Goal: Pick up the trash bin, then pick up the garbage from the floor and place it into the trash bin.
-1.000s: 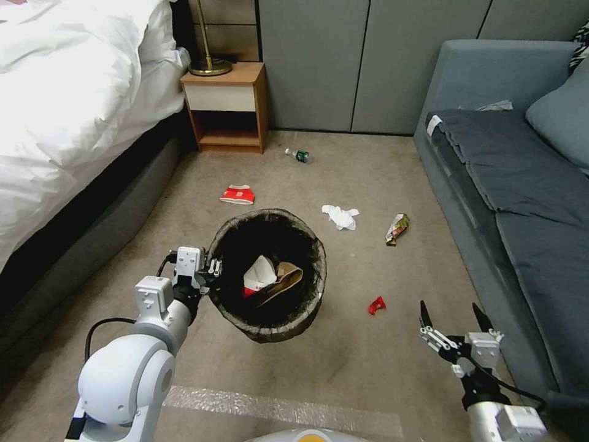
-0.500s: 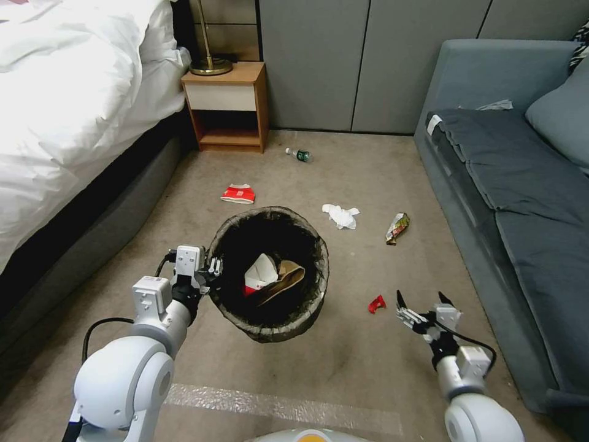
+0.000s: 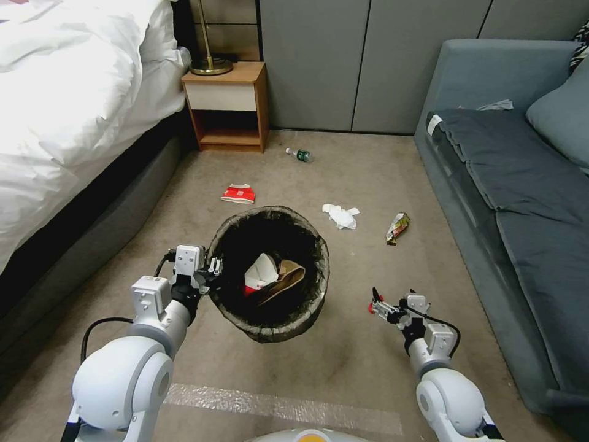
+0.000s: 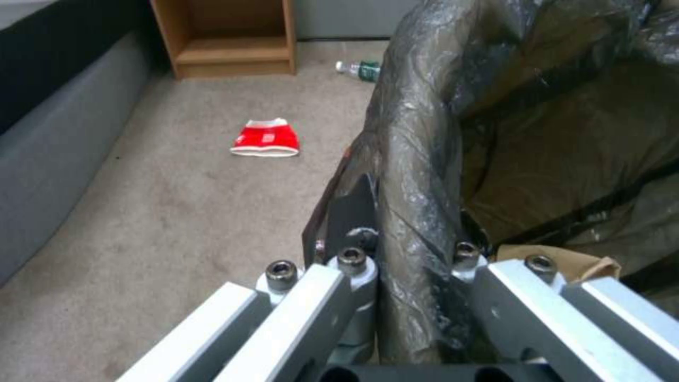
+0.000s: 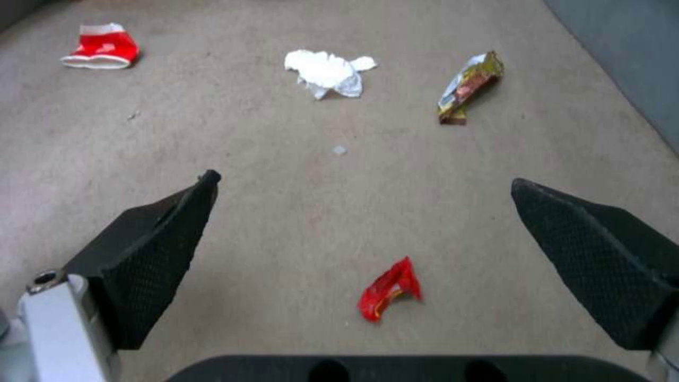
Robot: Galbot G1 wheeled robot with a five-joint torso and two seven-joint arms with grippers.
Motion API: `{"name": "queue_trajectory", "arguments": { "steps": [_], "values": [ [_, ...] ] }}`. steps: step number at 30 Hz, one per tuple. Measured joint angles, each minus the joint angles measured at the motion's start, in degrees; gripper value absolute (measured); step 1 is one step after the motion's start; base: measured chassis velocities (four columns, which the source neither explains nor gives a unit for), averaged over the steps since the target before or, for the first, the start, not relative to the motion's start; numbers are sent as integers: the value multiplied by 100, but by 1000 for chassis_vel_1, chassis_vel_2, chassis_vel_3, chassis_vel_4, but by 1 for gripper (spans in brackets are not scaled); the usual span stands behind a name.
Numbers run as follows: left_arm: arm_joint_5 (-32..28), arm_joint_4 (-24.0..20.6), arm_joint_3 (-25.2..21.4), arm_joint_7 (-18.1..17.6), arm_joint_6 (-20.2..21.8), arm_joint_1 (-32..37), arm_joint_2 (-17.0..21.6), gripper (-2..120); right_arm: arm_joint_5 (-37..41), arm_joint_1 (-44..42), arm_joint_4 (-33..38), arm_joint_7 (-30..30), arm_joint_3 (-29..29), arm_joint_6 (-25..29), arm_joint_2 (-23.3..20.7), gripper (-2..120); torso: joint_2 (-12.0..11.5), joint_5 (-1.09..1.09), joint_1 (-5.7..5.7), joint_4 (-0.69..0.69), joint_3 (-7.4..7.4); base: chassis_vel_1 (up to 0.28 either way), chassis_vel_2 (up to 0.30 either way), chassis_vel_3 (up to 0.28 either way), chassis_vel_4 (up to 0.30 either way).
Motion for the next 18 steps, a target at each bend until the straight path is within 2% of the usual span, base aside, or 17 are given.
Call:
{"name": "queue_trajectory", "arguments": {
  "steps": [18],
  "values": [
    [-8, 1, 6, 5, 5, 11, -10, 3, 241, 292, -310, 366, -318, -383, 87, 100, 0, 0, 0, 0, 0, 0, 0, 0, 0]
  ]
}}
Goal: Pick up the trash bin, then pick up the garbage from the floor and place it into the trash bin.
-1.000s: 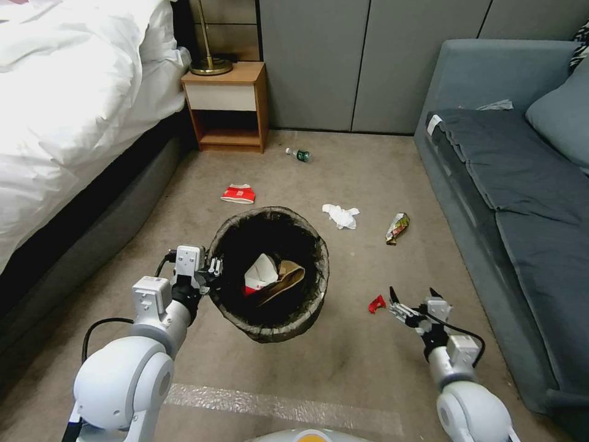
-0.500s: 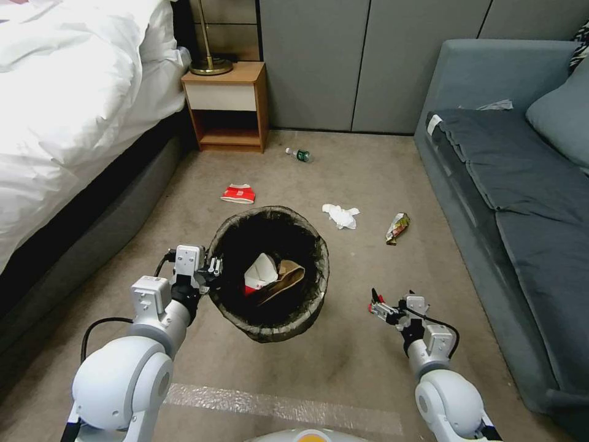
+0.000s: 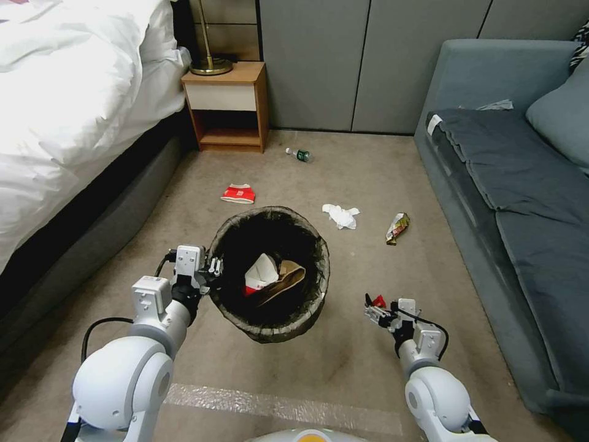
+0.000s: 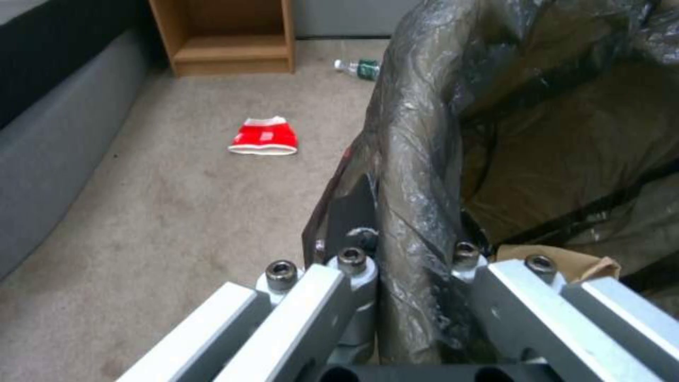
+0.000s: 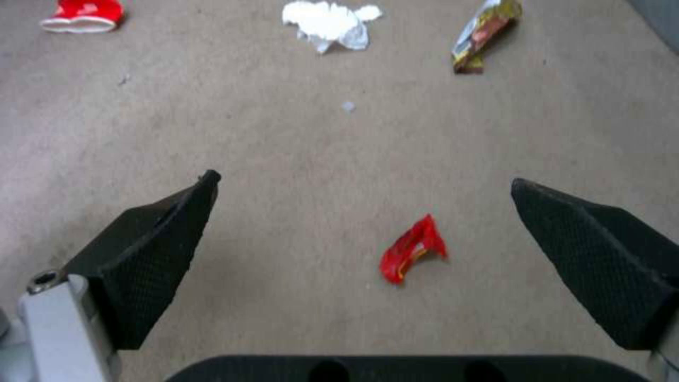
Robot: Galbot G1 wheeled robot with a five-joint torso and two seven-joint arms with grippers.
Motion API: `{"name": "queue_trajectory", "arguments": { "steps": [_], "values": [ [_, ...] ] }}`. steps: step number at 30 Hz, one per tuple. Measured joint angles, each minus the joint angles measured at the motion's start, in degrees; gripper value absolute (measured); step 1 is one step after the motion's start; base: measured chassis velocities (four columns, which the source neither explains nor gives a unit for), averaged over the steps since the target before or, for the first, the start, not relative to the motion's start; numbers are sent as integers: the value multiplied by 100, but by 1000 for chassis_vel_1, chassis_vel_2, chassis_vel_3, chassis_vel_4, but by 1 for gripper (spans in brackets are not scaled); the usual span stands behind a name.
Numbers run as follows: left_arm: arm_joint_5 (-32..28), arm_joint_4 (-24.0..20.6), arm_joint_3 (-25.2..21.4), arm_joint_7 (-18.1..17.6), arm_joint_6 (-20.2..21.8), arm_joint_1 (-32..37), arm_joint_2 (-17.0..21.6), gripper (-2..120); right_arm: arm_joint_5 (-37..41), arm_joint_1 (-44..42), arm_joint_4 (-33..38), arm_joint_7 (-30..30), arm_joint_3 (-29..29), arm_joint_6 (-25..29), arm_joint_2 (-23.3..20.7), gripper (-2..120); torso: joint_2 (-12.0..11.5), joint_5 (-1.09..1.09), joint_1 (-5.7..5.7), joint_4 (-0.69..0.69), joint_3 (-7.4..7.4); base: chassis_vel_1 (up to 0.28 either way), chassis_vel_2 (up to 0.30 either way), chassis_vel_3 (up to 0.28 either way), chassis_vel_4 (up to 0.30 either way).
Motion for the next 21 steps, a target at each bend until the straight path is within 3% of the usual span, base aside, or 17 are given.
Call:
{"name": "queue_trajectory", "arguments": {
  "steps": [14, 21],
  "values": [
    [-9, -7, -12, 24, -1, 2, 5, 3, 347, 287, -444, 523, -450, -262, 86, 100, 0, 0, 0, 0, 0, 0, 0, 0, 0],
    [-16, -7, -6, 40, -2, 13, 27, 3, 430, 815, -1116, 743, -521, -443, 218, 100, 0, 0, 0, 1, 0, 0, 0, 0, 0]
  ]
}}
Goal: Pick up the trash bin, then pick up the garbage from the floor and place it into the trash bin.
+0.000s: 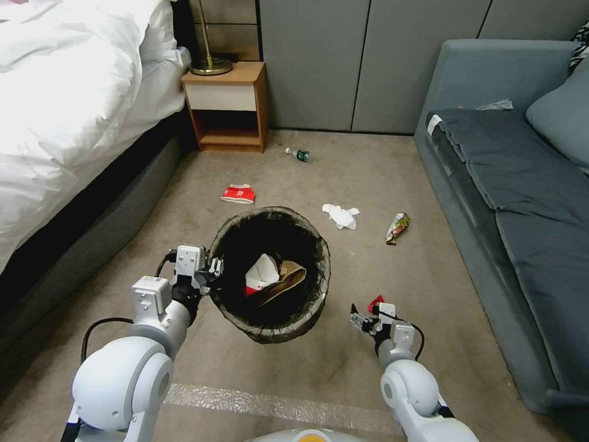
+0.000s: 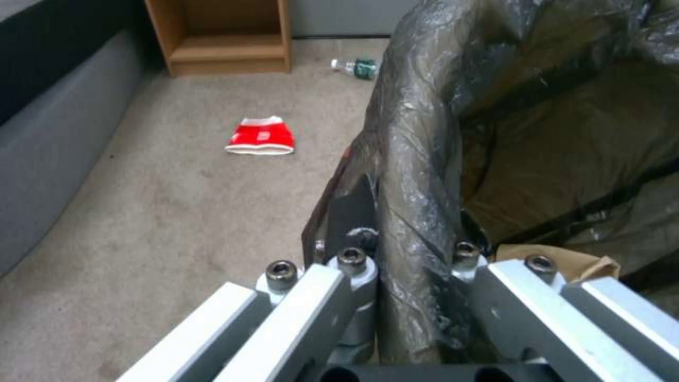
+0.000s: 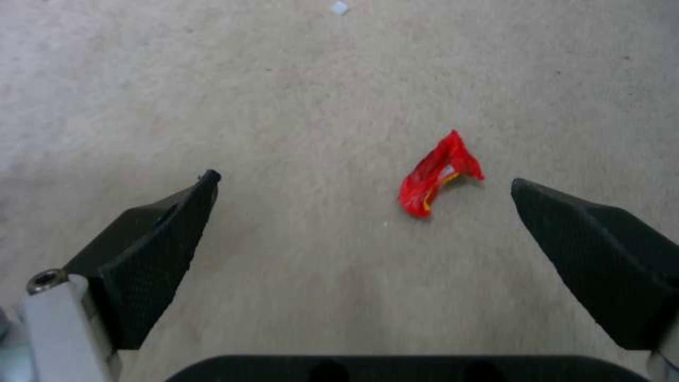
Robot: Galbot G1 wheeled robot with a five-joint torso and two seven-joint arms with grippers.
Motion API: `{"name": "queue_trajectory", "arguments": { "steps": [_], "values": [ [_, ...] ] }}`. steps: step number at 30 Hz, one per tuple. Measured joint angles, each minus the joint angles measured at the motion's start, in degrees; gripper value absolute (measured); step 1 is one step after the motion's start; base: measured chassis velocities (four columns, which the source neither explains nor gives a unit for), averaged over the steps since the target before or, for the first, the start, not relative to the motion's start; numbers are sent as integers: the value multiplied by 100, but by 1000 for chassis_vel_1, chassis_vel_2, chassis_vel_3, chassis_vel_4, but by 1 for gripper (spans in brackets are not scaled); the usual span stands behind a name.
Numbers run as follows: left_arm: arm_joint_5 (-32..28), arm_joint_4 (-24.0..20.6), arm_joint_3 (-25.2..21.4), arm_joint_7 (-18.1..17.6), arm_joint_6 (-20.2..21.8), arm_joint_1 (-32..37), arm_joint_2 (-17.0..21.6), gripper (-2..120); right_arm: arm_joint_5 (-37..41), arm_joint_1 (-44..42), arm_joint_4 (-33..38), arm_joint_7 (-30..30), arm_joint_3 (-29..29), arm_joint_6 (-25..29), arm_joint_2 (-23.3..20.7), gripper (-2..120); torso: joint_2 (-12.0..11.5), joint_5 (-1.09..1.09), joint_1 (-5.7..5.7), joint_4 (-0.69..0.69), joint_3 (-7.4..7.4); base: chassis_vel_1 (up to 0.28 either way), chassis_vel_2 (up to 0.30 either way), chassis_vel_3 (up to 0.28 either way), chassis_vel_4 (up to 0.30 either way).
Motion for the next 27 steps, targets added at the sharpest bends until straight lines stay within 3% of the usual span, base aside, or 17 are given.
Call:
{"name": "queue_trajectory", "arguments": {
  "steps": [27],
  "values": [
    [-55, 72, -3, 33, 0, -56, 64, 3, 138, 1297, -1401, 521, -95, -347, 25, 100, 0, 0, 0, -1, 0, 0, 0, 0, 0]
  ]
}}
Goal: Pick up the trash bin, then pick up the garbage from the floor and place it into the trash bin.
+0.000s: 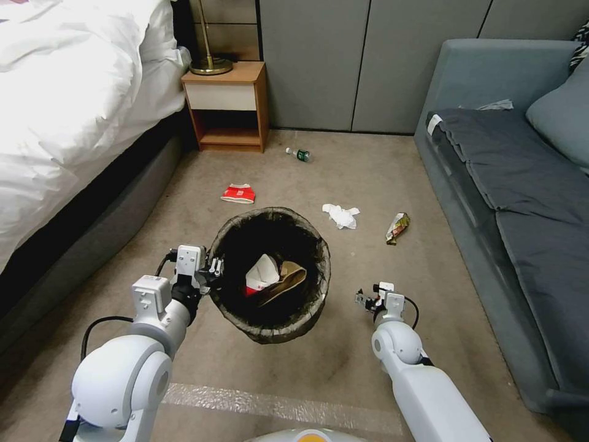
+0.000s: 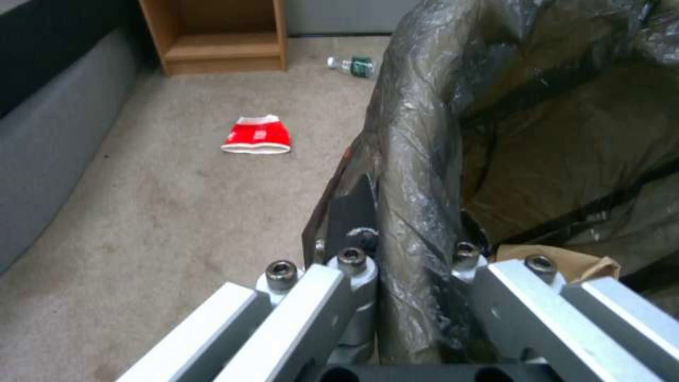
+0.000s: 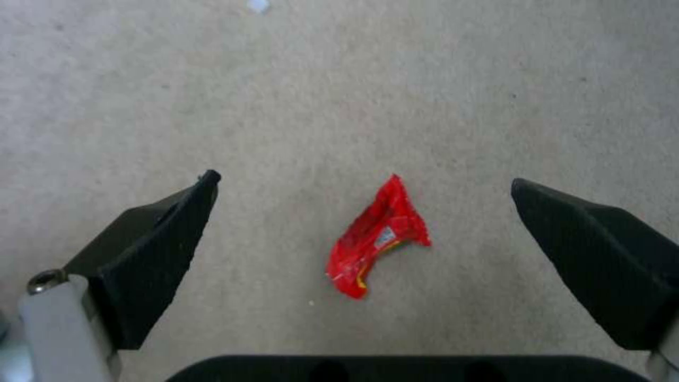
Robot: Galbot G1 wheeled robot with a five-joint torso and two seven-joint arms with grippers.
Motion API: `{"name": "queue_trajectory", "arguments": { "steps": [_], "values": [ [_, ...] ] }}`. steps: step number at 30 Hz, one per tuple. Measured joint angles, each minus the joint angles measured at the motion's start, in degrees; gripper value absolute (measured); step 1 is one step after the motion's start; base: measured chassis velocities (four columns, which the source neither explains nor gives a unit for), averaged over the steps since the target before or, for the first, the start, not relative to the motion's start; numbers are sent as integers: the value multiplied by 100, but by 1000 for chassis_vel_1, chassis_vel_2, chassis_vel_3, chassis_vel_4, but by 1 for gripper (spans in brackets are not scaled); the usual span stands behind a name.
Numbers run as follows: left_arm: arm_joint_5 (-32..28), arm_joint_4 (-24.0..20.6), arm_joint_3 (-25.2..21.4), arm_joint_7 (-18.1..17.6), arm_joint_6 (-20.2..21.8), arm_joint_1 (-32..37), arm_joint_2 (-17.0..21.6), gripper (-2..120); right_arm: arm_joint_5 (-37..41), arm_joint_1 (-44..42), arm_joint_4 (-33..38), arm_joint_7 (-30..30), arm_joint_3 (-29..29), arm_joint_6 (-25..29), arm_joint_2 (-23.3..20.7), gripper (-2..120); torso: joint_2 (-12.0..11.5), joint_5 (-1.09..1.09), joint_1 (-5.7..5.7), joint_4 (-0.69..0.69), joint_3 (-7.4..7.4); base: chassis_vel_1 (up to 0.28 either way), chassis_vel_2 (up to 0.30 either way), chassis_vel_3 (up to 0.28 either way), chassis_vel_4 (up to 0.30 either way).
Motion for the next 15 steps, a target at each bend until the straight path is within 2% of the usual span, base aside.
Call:
{"name": "queue_trajectory", "arguments": {
  "steps": [9, 15],
  "values": [
    [0, 22, 16, 4, 2, -17, 8, 3, -16, 393, -957, -90, -8, 82, 48, 100, 0, 0, 0, 0, 0, 0, 0, 0, 0],
    [0, 31, 19, 7, 3, -19, 10, 3, -21, 514, -1319, -125, -22, 155, 73, 100, 0, 0, 0, 0, 0, 0, 0, 0, 0]
  ]
}}
